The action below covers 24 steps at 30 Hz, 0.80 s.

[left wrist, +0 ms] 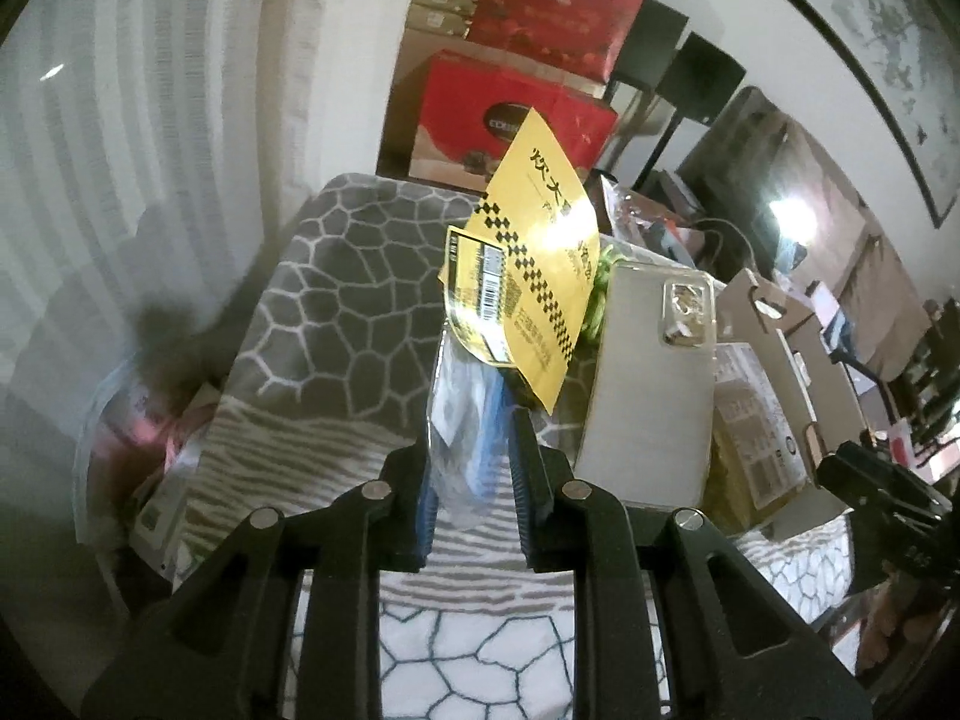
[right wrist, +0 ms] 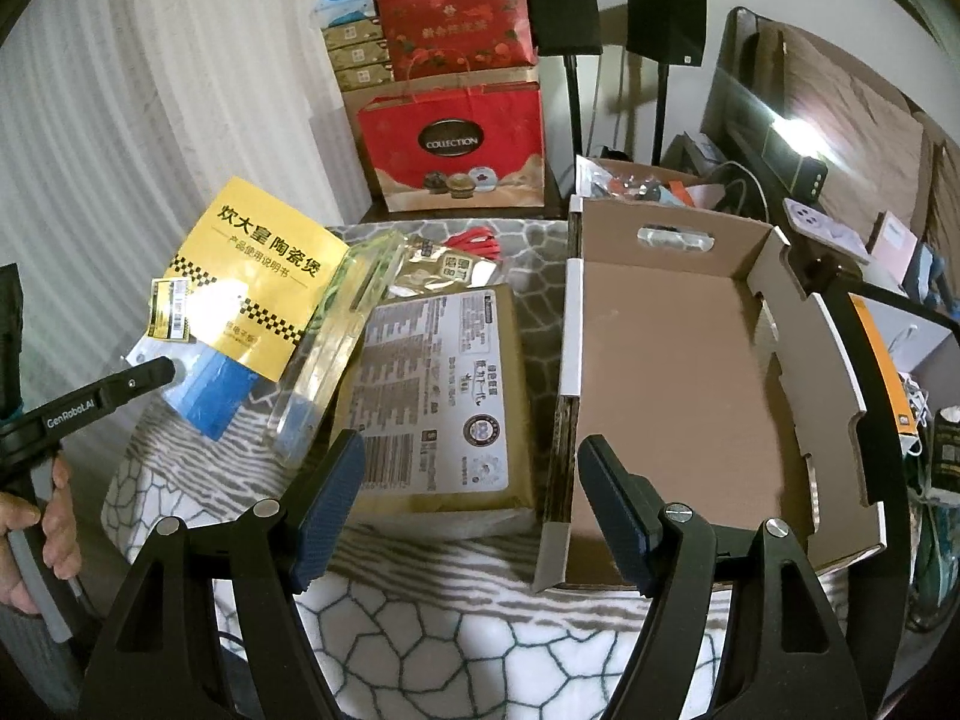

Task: Organize objects

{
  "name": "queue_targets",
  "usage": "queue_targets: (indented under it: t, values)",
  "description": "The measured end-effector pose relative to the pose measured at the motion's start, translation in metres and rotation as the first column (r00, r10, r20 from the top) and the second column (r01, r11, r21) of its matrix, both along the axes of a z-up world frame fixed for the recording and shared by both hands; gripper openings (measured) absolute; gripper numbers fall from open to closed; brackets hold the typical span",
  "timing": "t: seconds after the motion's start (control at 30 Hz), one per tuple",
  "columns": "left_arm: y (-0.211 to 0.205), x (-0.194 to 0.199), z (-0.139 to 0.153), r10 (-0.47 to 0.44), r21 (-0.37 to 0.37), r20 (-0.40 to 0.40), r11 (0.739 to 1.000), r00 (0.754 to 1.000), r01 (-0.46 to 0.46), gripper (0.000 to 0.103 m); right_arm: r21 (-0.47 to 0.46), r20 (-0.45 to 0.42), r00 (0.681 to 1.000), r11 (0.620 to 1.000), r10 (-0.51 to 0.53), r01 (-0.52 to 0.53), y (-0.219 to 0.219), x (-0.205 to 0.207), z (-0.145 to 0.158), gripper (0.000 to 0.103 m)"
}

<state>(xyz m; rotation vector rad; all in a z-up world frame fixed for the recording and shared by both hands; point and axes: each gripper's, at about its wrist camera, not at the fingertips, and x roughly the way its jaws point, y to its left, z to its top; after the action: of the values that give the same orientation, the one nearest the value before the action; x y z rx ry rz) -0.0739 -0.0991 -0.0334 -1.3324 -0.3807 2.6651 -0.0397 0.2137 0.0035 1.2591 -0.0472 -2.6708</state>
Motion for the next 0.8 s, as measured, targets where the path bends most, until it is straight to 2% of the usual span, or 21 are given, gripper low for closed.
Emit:
queue_targets:
  t: [0.07, 0.1, 0.17, 0.23, 0.37, 0.5, 0.67, 0.8]
  values:
    - [0.003, 0.005, 0.004, -0.007, 0.003, -0.008, 1.0, 1.0, 0.007, 0.031, 0.0, -0.001, 1.0, 1.0, 0.004, -0.004, -0.002, 0.0, 0.0, 0.076]
    - [0.004, 0.007, 0.005, -0.009, -0.002, -0.013, 1.0, 1.0, 0.009, 0.04, 0.002, -0.002, 1.0, 1.0, 0.005, -0.005, -0.002, 0.0, 0.0, 0.076]
    - [0.007, 0.013, 0.009, 0.011, -0.03, -0.035, 0.999, 0.999, -0.013, 0.066, 0.003, 0.0, 1.0, 1.0, 0.008, -0.008, -0.004, -0.002, 0.0, 0.076]
    - [0.007, 0.017, 0.014, 0.038, -0.04, -0.062, 0.998, 0.997, -0.04, 0.073, 0.003, 0.001, 1.0, 1.0, 0.01, -0.01, -0.005, -0.003, 0.0, 0.076]
    - [0.015, 0.019, 0.018, -0.004, -0.038, -0.069, 0.999, 0.998, 0.001, 0.072, 0.016, -0.006, 1.0, 1.0, 0.013, -0.012, -0.01, -0.006, 0.003, 0.075]
    - [0.03, 0.011, 0.014, -0.075, -0.028, -0.044, 0.997, 0.996, 0.074, 0.071, 0.02, -0.002, 0.999, 0.999, 0.033, -0.033, -0.019, -0.011, 0.003, 0.062]
    - [0.053, -0.005, -0.003, -0.166, 0.004, 0.031, 0.986, 0.986, 0.166, 0.058, -0.017, 0.023, 0.998, 0.998, 0.065, -0.065, -0.031, -0.024, -0.001, 0.055]
    - [0.065, -0.015, -0.015, -0.19, 0.01, 0.071, 0.982, 0.979, 0.19, 0.05, -0.031, 0.044, 0.996, 0.996, 0.083, -0.081, -0.038, -0.036, -0.003, 0.051]
